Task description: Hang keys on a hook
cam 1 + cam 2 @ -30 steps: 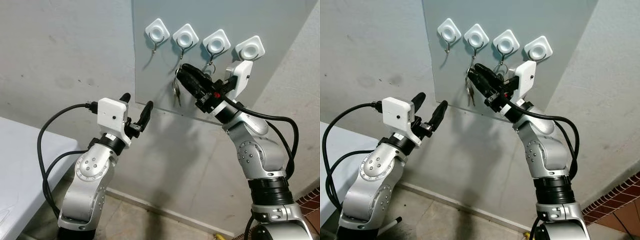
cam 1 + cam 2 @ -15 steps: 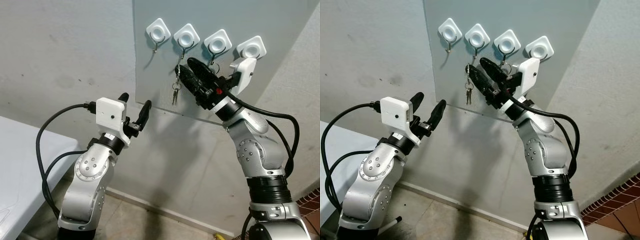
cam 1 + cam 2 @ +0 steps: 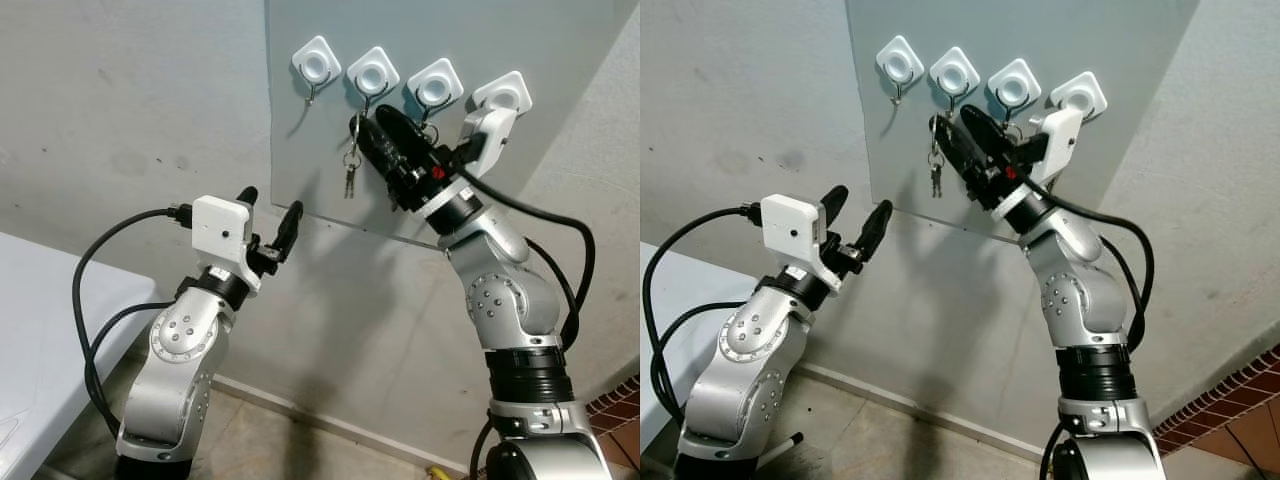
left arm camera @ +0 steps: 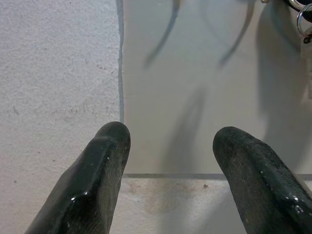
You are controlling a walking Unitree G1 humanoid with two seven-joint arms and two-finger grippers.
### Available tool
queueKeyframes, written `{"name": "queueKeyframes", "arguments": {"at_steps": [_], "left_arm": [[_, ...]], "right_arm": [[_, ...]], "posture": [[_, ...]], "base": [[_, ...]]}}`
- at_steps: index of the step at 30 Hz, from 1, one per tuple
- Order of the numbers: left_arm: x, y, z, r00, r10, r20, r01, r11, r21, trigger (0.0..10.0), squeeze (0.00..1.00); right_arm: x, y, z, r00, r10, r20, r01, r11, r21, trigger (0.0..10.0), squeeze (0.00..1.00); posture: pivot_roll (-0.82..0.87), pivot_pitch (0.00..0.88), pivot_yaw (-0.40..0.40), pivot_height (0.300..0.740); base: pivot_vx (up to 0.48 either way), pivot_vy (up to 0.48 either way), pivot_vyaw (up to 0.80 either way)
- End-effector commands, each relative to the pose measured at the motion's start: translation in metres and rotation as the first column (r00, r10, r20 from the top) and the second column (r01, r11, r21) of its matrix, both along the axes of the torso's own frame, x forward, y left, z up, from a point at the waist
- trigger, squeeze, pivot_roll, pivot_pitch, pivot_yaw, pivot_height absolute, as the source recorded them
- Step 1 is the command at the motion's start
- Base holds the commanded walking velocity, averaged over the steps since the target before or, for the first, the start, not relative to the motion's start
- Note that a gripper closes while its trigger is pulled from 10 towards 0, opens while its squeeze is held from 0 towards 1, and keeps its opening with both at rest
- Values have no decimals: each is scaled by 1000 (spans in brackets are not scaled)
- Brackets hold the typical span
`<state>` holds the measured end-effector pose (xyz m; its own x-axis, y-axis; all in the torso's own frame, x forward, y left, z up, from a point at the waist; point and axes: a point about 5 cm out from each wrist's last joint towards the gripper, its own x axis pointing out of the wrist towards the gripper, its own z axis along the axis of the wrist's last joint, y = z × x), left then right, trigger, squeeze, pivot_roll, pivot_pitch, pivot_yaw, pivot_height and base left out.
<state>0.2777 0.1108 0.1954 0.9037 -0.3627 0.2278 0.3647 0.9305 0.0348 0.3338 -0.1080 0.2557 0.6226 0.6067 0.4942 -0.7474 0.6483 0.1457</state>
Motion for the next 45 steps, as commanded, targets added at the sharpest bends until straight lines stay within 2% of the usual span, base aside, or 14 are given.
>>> {"name": "queueKeyframes", "arguments": {"at_steps": [1, 17, 24, 35, 45], "left_arm": [[-2, 1, 4, 1000, 4, 12, -4, 1000, 0, 10000, 0], [0, 0, 5, 1000, -2, 13, 2, 1000, 1, 10000, 0], [0, 0, 5, 1000, 0, 14, 0, 1000, -1, 10000, 0], [0, 1, 6, 1000, 2, 15, -2, 1000, -3, 10000, 0], [1, 1, 6, 1000, 1, 13, -1, 1000, -4, 10000, 0]], "right_arm": [[1, -5, 9, 1000, -14, 11, 14, 999, 29, 10000, 0], [-1, -6, 15, 1000, -17, 22, 15, 998, 63, 10000, 0], [-4, -2, 14, 996, -40, 75, 41, 999, -5, 10000, 0], [-9, 1, 3, 997, -8, 80, 13, 998, -61, 10000, 0], [-16, 3, -1, 996, -1, 87, 7, 997, -72, 10000, 0]], "posture": [[-48, 39, -57, 740], [-53, 44, -49, 740], [-52, 43, -51, 740], [-51, 40, -50, 740], [-55, 41, -47, 740]], "base": [[0, 0, 0], [0, 0, 0], [0, 0, 0], [0, 0, 0], [0, 0, 0]]}}
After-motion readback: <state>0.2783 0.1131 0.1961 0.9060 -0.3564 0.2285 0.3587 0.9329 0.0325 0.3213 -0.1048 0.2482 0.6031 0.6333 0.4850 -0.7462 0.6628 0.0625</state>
